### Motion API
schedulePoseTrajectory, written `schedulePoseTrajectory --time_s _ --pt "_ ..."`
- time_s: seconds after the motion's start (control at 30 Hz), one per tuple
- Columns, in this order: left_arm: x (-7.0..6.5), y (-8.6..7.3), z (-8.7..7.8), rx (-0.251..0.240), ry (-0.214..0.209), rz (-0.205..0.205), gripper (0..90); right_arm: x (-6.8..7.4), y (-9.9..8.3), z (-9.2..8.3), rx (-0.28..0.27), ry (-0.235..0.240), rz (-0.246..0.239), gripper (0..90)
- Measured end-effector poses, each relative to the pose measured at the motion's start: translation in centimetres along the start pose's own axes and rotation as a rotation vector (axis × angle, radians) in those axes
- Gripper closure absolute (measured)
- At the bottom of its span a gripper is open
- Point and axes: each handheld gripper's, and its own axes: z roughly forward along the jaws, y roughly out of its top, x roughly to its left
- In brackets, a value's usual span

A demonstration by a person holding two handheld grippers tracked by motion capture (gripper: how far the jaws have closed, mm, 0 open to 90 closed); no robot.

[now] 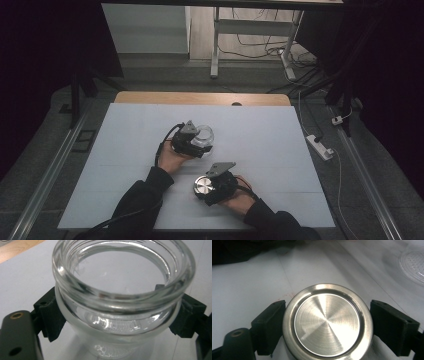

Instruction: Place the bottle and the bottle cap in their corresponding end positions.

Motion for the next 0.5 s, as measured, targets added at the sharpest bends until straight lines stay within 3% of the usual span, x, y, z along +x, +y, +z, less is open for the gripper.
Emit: schedulePoseTrajectory --time_s 0.1,0.33,0.5 --pt "0.1 0.1 0.0 -0.002 -0.008 -0.022 14.3 -0.1 0.1 -0.1 -0.006 -0.003 0.019 12.0" --pt "0.3 0.2 0.0 0.051 -0.018 -0.074 9.3 -0.1 0.5 -0.7 -0.028 0.006 0.058 7.3" --pt "0.3 0.1 -0.6 0.091 -0.008 -0.065 2.9 -0.2 0.6 -1.0 -0.041 0.013 0.064 5.5"
